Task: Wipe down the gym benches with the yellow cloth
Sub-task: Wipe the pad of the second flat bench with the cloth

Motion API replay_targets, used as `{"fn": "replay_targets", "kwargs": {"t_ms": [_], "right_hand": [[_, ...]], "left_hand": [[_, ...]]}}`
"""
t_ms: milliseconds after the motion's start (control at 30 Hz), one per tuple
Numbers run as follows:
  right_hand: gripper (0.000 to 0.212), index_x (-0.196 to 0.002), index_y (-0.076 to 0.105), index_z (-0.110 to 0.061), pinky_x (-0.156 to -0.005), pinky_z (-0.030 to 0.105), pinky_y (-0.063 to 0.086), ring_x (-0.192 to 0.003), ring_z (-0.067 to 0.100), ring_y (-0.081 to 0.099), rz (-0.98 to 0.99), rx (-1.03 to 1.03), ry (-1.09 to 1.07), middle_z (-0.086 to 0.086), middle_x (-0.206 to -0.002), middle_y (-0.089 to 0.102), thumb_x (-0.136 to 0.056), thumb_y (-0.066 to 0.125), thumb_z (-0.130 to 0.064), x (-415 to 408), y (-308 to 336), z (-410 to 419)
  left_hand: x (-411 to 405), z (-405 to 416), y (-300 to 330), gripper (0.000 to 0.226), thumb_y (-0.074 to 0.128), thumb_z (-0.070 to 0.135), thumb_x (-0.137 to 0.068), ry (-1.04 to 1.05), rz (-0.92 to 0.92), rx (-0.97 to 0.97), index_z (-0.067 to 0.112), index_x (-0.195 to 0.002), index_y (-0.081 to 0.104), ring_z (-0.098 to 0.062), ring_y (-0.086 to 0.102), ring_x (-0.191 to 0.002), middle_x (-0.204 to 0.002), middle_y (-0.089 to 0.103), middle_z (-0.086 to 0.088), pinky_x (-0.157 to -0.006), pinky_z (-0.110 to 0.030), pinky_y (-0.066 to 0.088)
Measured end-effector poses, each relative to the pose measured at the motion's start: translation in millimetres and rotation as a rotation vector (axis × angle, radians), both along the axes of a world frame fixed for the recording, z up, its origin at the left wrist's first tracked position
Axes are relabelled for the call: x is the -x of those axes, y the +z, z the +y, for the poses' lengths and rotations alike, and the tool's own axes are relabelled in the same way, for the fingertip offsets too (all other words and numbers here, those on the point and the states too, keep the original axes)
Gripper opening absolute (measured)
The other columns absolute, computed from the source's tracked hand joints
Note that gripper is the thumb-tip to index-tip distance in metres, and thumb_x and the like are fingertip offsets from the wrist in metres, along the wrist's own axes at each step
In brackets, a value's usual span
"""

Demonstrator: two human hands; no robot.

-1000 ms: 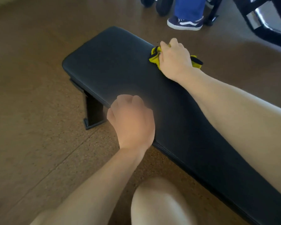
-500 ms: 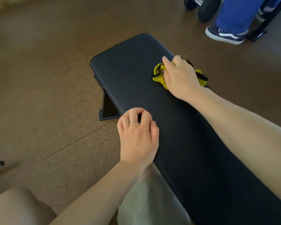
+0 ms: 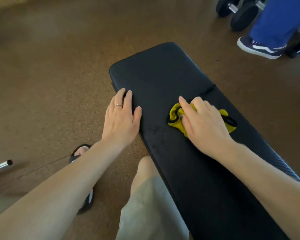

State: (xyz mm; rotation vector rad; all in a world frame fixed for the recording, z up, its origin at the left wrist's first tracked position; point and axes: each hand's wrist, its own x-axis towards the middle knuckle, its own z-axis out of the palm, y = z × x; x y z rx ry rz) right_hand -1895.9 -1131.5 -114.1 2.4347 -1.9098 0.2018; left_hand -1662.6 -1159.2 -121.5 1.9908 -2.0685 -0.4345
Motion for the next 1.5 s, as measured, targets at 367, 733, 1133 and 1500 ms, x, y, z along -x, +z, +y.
{"fn": "replay_targets", "kwargs": {"t_ms": [367, 733, 1133, 1500], "right_hand": [[0.052, -0.156, 0.031, -0.009, -0.097, 0.050, 0.043, -0.122, 0.041, 0.050, 0.027, 0.004, -0.268, 0.023, -0.144, 0.043, -0.109, 0.034, -0.030, -51.0, 2.5, -160.9], [0.070, -0.152, 0.036, -0.010, -0.069, 0.040, 0.049, -0.081, 0.024, 0.051, 0.061, -0.068, 0.185, 0.007, -0.102, 0.052, -0.090, 0.066, -0.024, -93.2, 6.1, 55.1], [0.060, -0.153, 0.036, -0.012, -0.079, 0.041, 0.048, -0.093, 0.025, 0.050, 0.091, -0.053, 0.095, 0.009, -0.115, 0.050, -0.098, 0.055, -0.028, -118.5, 5.5, 31.8], [0.053, -0.148, 0.040, -0.011, -0.084, 0.042, 0.045, -0.104, 0.030, 0.055, 0.057, 0.045, 0.129, 0.013, -0.126, 0.051, -0.100, 0.052, -0.027, -170.5, 1.0, -111.8]], "left_hand": [[-33.5, -15.0, 0.7, 0.051, 0.030, 0.033, -0.109, -0.234, 0.002, 0.086, 0.011, -0.155, 0.038, -0.023, 0.028, -0.146, -0.155, 0.038, -0.004, -0.120, -0.042, 0.033], [-59.2, -58.7, 8.2, 0.029, 0.039, 0.018, -0.107, -0.354, 0.112, 0.091, 0.022, -0.132, 0.053, -0.020, 0.048, -0.121, -0.134, 0.044, 0.002, -0.101, -0.036, 0.044], [-80.9, -91.3, 14.7, 0.049, 0.039, 0.018, -0.109, -0.017, 0.441, -0.162, 0.018, -0.157, 0.031, -0.012, 0.037, -0.141, -0.161, 0.031, 0.000, -0.111, -0.022, 0.029], [-82.5, -101.0, 13.2, 0.038, 0.041, 0.013, -0.101, 0.378, 1.005, -0.456, 0.028, -0.130, 0.060, -0.011, 0.060, -0.112, -0.122, 0.065, 0.005, -0.082, -0.024, 0.045]]}}
